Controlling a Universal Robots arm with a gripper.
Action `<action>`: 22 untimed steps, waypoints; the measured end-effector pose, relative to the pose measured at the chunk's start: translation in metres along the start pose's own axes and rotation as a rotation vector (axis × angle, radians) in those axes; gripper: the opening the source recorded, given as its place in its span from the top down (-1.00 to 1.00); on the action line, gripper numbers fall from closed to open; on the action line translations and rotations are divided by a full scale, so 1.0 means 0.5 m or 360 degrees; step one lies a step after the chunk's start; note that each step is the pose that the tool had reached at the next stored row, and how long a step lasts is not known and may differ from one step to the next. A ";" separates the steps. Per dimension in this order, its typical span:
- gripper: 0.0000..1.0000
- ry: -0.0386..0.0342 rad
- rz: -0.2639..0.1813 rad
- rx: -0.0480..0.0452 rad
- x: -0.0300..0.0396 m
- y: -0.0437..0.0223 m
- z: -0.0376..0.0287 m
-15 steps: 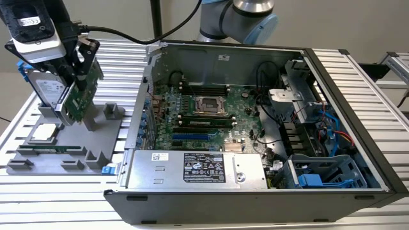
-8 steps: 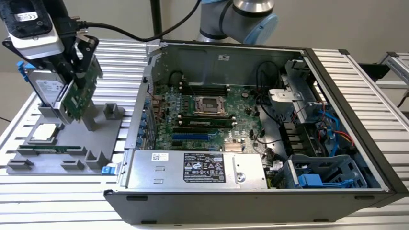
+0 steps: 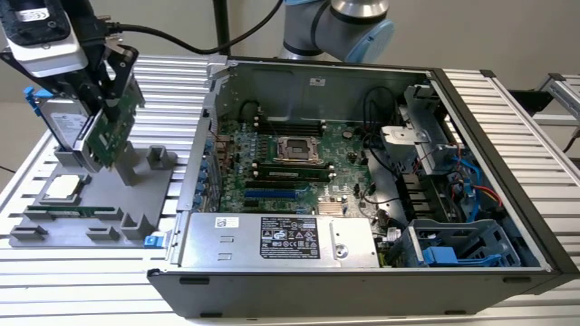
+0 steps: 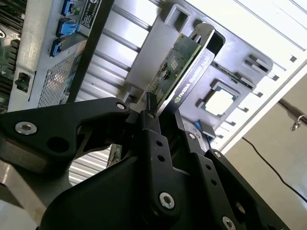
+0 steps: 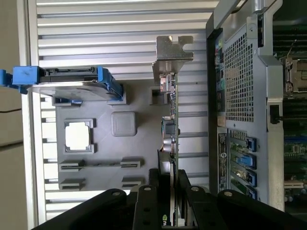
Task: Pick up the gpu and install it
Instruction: 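Pick up the gpu and move the gpu toward the slot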
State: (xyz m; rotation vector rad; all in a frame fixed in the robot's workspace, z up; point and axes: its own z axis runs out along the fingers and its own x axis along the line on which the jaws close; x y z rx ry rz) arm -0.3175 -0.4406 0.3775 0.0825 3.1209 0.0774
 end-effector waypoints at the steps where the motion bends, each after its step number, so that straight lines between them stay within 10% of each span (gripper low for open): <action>1: 1.00 0.0000 0.0000 0.0000 0.000 0.000 -0.002; 22: 1.00 0.0000 0.0000 0.0000 -0.001 0.002 -0.040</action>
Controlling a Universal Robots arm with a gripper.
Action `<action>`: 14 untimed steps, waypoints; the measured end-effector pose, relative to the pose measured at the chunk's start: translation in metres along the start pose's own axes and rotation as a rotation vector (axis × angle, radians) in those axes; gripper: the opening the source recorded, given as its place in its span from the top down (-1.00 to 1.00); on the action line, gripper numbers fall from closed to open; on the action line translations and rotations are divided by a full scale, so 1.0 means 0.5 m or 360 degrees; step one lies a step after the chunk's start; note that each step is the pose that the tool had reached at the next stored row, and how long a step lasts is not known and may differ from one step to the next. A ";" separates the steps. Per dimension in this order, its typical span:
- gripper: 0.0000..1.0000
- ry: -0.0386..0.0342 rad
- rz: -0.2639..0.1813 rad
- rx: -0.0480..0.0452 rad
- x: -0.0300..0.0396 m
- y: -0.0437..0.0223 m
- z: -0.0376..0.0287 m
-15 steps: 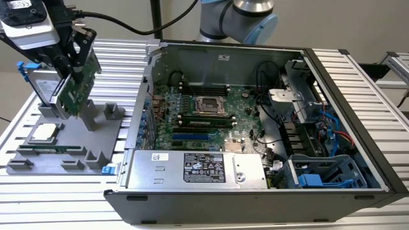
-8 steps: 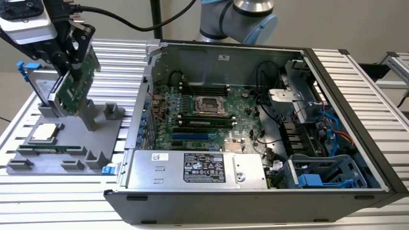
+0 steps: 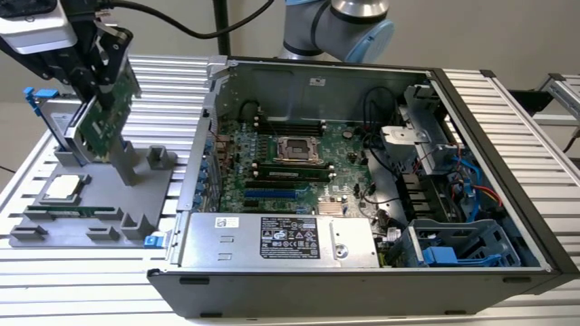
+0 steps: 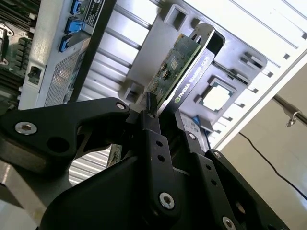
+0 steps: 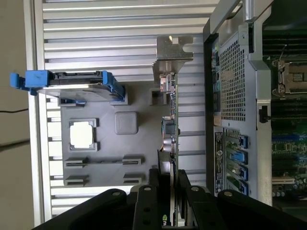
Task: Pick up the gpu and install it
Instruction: 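Pick up the gpu and move the gpu toward the slot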
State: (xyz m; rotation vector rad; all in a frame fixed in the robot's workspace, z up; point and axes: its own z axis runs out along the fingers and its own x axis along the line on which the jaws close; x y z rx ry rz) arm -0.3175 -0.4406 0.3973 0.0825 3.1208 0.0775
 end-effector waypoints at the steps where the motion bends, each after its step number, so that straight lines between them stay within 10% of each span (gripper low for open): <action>1: 1.00 0.0000 0.0000 0.0000 0.000 0.000 -0.002; 14: 1.00 0.0000 0.0000 0.0000 0.000 0.001 -0.021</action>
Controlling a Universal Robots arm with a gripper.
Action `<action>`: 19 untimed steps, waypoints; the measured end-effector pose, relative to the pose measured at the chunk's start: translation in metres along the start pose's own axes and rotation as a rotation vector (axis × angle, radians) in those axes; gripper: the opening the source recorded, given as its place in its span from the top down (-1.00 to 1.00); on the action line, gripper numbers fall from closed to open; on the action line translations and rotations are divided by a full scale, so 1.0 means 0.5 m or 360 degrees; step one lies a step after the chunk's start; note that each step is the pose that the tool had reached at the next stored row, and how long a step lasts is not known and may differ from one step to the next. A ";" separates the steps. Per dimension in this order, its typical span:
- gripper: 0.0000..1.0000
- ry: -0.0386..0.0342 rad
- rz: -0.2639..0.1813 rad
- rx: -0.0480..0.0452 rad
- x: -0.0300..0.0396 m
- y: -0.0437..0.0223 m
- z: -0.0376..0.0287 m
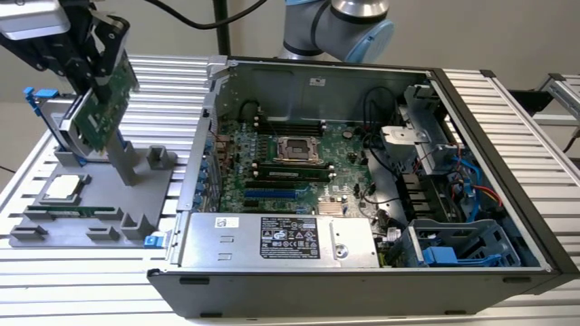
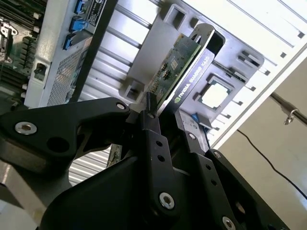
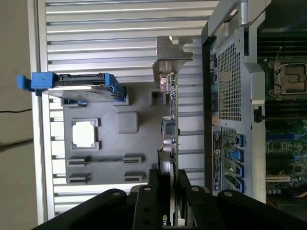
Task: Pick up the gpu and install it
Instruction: 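Pick up the gpu and move the gpu toward the slot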
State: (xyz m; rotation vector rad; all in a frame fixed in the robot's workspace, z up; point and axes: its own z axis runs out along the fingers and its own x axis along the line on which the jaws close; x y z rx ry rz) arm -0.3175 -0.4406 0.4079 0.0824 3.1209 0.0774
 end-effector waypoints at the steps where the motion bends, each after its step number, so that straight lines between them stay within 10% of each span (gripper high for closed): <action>1: 1.00 0.0000 0.0000 0.0000 0.000 0.000 0.000; 19: 1.00 0.0000 0.0000 -0.0001 0.000 0.001 -0.013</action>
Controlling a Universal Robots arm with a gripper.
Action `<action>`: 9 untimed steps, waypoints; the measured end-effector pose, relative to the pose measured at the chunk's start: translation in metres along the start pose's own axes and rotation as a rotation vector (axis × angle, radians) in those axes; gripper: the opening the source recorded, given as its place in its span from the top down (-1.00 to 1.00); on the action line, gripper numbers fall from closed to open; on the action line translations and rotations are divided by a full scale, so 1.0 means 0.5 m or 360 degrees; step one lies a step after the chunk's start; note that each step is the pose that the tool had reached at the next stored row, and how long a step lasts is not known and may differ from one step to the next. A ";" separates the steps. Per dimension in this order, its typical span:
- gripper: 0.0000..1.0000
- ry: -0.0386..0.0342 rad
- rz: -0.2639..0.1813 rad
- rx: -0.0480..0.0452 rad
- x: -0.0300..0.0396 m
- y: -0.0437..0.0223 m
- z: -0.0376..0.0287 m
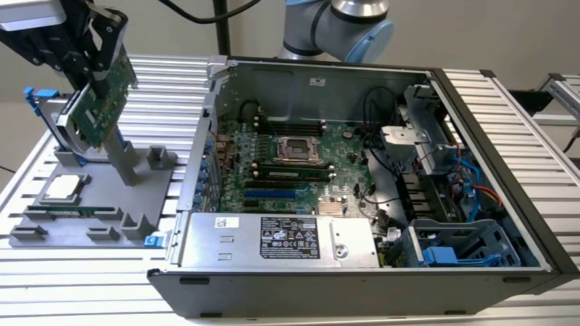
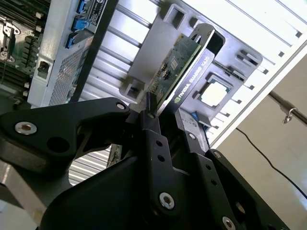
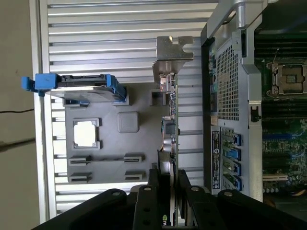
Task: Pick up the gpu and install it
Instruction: 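Pick up the gpu and move the gpu toward the slot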
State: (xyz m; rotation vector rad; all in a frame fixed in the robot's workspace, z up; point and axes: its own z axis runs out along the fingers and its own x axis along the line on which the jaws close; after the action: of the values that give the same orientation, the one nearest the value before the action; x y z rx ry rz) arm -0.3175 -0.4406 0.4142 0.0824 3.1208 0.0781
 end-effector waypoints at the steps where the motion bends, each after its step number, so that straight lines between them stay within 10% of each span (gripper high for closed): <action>1: 1.00 0.0000 0.0000 0.0000 0.000 0.000 -0.001; 9: 1.00 0.0000 0.0000 0.0000 0.000 0.001 -0.011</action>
State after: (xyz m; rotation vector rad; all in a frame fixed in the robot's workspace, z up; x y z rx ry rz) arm -0.3175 -0.4406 0.4198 0.0825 3.1209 0.0779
